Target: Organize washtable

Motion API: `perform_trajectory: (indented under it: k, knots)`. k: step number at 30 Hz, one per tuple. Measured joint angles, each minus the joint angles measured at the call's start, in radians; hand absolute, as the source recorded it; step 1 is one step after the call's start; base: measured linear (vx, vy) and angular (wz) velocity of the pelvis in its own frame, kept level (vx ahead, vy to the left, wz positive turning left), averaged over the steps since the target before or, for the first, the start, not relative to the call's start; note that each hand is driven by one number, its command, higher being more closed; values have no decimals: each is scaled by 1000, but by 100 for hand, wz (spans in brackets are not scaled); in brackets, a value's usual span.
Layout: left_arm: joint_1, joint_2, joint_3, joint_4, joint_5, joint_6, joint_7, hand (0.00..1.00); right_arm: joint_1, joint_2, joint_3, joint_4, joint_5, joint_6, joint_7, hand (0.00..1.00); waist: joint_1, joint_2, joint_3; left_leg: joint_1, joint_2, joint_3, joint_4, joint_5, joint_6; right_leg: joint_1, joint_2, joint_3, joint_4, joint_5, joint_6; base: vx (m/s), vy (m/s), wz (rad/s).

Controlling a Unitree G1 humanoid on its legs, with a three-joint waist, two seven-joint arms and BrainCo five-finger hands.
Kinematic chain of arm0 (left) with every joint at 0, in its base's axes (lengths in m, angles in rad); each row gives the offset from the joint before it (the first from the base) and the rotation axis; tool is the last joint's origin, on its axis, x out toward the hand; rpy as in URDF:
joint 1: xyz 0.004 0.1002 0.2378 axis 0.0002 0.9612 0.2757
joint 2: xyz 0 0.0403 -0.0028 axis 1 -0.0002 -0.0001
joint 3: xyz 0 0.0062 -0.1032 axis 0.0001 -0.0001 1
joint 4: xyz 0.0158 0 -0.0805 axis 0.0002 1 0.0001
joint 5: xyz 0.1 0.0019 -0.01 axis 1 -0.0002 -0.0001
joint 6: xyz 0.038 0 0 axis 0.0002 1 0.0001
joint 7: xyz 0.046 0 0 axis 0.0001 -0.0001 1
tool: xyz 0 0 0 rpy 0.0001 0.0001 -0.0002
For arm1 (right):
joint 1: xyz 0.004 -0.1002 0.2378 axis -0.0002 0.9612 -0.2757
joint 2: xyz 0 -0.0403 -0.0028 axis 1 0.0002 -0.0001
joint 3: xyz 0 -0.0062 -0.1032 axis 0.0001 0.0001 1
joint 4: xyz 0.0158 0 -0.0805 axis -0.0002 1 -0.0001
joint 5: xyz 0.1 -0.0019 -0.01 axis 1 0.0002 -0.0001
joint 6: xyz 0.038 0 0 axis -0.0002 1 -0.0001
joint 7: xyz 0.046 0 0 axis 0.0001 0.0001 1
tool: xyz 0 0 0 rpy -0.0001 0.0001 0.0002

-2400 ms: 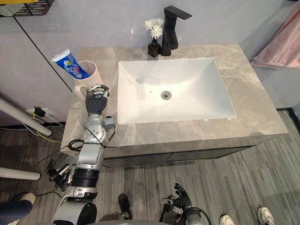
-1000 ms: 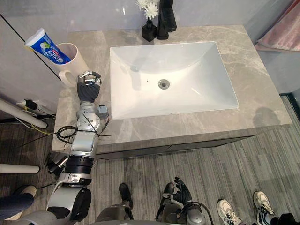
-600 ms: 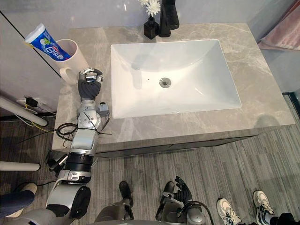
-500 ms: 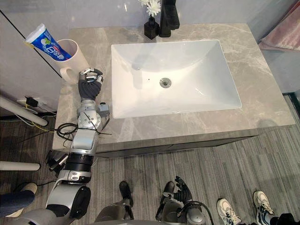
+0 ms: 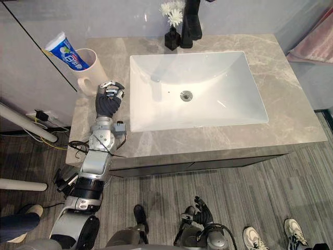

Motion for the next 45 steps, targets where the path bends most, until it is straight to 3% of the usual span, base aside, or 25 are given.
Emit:
perform_trajectory:
  k: [5, 10, 14, 15, 18, 21, 24, 27, 31, 33, 34, 36, 39, 45]
  knots:
    - [126, 0, 48, -179, -27, -39, -5, 100, -7, -6, -37, 47, 0, 1, 0, 0, 27, 35, -28, 30, -1, -13, 0, -1, 0, 42, 1, -19, -9, -1, 1, -4, 3, 9]
    - [259, 0, 185, -362, -65, -89, -15, 100, -14, -24, -51, 115, 0, 3, 0, 0, 53, 73, -79, 65, -3, -44, 0, -2, 1, 98, 2, -52, -11, -13, 10, -8, -5, 19]
    - [384, 1, 413, -491, -55, -118, 20, 100, -30, -22, -98, 182, -1, 20, 1, 0, 78, 87, -124, 87, -4, -73, -1, -2, 1, 136, 4, -79, -11, -22, 12, -14, -3, 22]
    - [427, 0, 523, -494, -39, -122, 54, 100, -30, -22, -121, 204, -1, 22, 1, 0, 91, 89, -138, 91, -4, -82, -2, -2, 1, 145, 4, -91, -11, -27, 11, -14, -9, 17]
    - [507, -7, 702, -483, -16, -118, 114, 100, -30, -22, -147, 234, -1, 23, 1, 0, 106, 85, -148, 94, -5, -102, -5, -2, 1, 160, 6, -110, -10, -34, 11, -21, 0, 25]
    - [571, -23, 857, -340, 5, -93, 185, 100, -22, -23, -150, 253, -1, 23, 1, 0, 133, 77, -168, 95, -5, -102, -7, -5, -4, 161, 7, -115, -13, -36, 12, -21, 8, 10]
    - [624, -77, 900, -209, 11, -45, 220, 100, -18, -12, -159, 265, -2, 24, 1, 0, 146, 60, -180, 97, -5, -100, -7, -5, -4, 164, 6, -116, -12, -36, 11, 0, 0, 0]
    - [697, -164, 897, -88, 8, -14, 216, 100, -1, 23, -189, 264, -2, 25, -2, 0, 150, 36, -195, 90, -5, -96, -7, -8, -1, 161, 4, -124, -11, -37, 10, 5, 3, -1]
    - [721, -181, 816, 174, -33, -3, 172, 100, 9, 39, -183, 260, -1, 28, -2, 0, 153, 13, -206, 93, -5, -96, -8, -11, 2, 169, 2, -129, -7, -41, 8, 0, 0, 0]
    - [714, -179, 749, 429, -51, 6, 131, 100, 14, 50, -184, 245, 0, 37, -5, 0, 148, 13, -205, 100, -6, -97, -8, -11, 2, 174, -1, -129, 2, -47, 6, 0, 0, 0]
    - [711, -177, 736, 487, -58, 7, 122, 0, 13, 54, -184, 244, 0, 38, -5, 0, 145, 12, -205, 103, -6, -98, -8, -11, 2, 173, -1, -129, 4, -50, 5, 0, 0, 0]
    - [698, -174, 699, 711, -91, 18, 64, 0, 7, 58, -185, 245, 5, 38, -15, 0, 126, 10, -204, 106, -5, -101, -8, -11, 2, 172, 0, -129, 7, -59, 9, 0, 0, 0]
    - [695, -175, 669, 891, -162, 38, -17, 0, -9, 57, -191, 273, 13, 38, -23, 0, 122, 10, -203, 101, -3, -99, -8, -12, 0, 163, 2, -124, 7, -65, 15, 30, -4, -2]
    - [697, -149, 573, 952, -214, 53, -89, 0, -39, 47, -194, 317, 12, 42, -24, 0, 120, 12, -194, 103, -3, -98, -8, -12, -5, 158, 3, -110, 8, -65, 14, 70, -1, -3]
